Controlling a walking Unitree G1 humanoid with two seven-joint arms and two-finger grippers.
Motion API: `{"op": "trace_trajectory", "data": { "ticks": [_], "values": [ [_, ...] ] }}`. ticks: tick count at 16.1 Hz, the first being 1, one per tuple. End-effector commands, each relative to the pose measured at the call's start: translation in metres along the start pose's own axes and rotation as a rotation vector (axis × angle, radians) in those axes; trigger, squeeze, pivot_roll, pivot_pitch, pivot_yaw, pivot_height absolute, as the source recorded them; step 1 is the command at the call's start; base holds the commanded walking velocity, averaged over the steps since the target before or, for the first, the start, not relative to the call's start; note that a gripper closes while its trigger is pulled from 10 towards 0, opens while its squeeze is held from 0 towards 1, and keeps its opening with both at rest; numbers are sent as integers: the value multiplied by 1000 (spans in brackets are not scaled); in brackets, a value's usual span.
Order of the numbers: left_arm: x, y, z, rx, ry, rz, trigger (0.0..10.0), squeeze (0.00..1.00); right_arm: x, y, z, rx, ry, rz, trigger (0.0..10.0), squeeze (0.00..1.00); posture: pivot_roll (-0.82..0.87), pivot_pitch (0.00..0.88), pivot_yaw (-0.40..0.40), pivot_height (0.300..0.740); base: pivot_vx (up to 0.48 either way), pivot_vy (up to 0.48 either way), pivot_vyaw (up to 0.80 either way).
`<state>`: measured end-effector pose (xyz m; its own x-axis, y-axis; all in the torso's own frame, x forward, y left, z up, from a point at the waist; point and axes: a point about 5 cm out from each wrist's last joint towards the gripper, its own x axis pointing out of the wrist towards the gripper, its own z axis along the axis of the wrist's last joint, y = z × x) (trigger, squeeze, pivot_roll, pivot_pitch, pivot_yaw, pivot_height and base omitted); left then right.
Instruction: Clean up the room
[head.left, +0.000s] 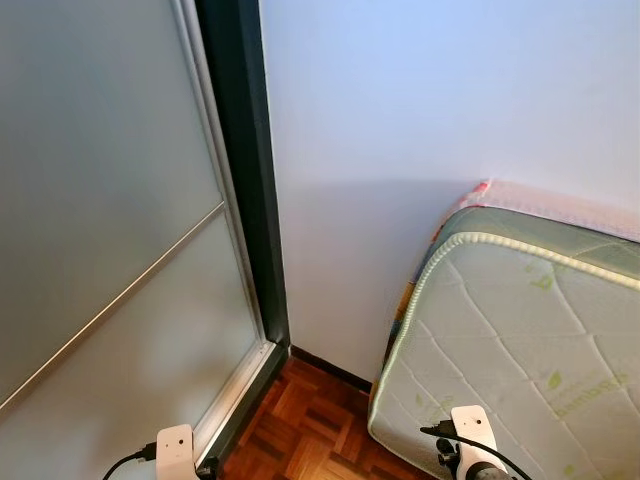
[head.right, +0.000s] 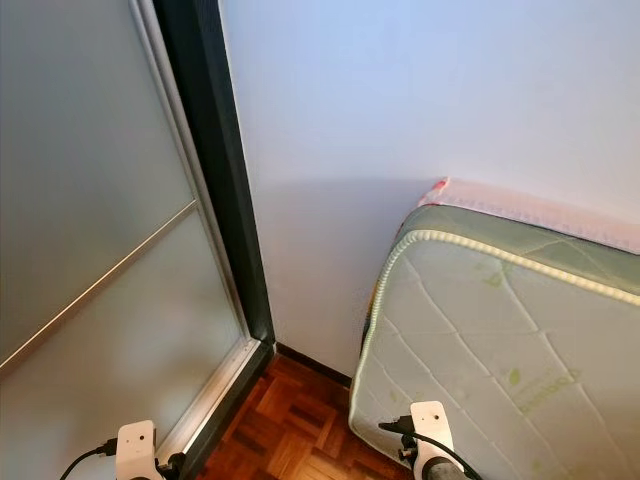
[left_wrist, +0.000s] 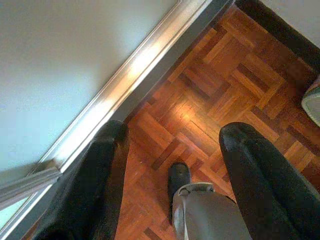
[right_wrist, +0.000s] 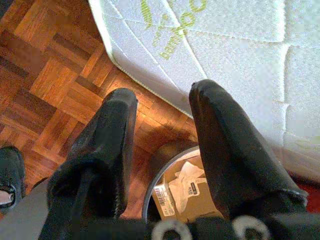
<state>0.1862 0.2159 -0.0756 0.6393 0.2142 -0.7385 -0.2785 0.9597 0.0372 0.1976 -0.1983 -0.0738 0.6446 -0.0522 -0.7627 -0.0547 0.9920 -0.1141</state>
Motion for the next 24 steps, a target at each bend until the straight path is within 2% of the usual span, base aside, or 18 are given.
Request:
{"op": "trace_trajectory", "data": {
  "ticks": [1, 10, 14, 24],
  "values": [
    [-1, 7, -10, 168, 122, -142, 10000, 0, -12, -50, -26, 94, 161, 32, 10000, 0, -28, 0, -41, 740, 0, 0, -719],
    [-1, 7, -10, 176, 121, -127, 10000, 0, -12, -50, -26, 68, 161, 39, 10000, 0, -37, 0, -48, 740, 0, 0, -730],
    [-1, 8, -11, 226, 124, -116, 10000, 0, -13, -50, -28, 58, 166, 44, 10000, 0, -37, 0, -46, 740, 0, -169, -744],
    [-1, 9, -9, 178, 114, -108, 10000, 0, -12, -50, -25, 63, 164, 41, 10000, 0, -39, 0, -47, 740, 0, -40, -745]
  ]
}}
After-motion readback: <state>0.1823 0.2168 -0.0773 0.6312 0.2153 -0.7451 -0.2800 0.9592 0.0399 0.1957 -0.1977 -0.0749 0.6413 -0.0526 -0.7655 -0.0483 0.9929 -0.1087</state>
